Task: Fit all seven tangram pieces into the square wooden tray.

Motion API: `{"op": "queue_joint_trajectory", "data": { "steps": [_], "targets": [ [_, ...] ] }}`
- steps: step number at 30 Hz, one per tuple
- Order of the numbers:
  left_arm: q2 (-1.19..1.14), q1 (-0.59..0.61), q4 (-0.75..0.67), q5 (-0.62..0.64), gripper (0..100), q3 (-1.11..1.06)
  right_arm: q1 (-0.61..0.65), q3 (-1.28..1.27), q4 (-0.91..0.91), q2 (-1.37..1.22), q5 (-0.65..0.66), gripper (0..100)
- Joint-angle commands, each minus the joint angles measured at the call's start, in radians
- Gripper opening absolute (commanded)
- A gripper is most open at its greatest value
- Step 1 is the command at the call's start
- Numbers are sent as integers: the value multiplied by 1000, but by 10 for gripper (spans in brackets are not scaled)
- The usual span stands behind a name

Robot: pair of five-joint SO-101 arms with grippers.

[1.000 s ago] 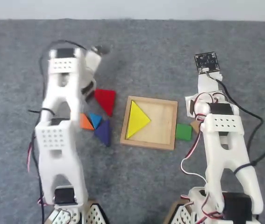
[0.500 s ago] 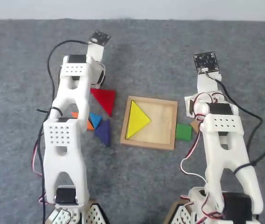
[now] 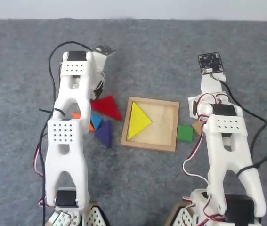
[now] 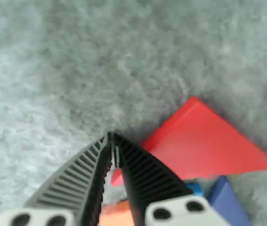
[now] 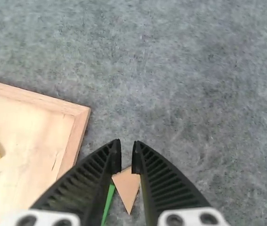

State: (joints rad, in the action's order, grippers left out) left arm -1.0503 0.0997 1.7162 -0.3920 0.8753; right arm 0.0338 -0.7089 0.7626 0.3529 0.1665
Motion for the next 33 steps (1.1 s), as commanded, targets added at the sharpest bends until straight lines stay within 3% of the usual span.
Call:
{"op": "queue_joint_trajectory", "data": {
  "steps": [1, 8, 11, 13, 16, 21, 33],
  "targets": [
    [66, -2, 41, -77, 13, -76, -12, 11, -30, 41, 3, 61],
    [334, -3, 31, -198, 23, -303, -12, 11, -30, 41, 3, 61],
    [456, -3, -21, -250, 120, -361, -12, 11, -30, 41, 3, 61],
    [505, -8, -44, -370, 219, -395, -10, 11, -30, 41, 3, 61],
    [514, -35, -48, -666, 318, -443, -10, 11, -30, 41, 5, 61],
    [514, -55, -89, -1026, 314, -475, -10, 11, -35, 41, 5, 61],
    [393, -109, -344, -1142, 337, -472, -10, 8, -51, 39, 11, 61]
  ]
}}
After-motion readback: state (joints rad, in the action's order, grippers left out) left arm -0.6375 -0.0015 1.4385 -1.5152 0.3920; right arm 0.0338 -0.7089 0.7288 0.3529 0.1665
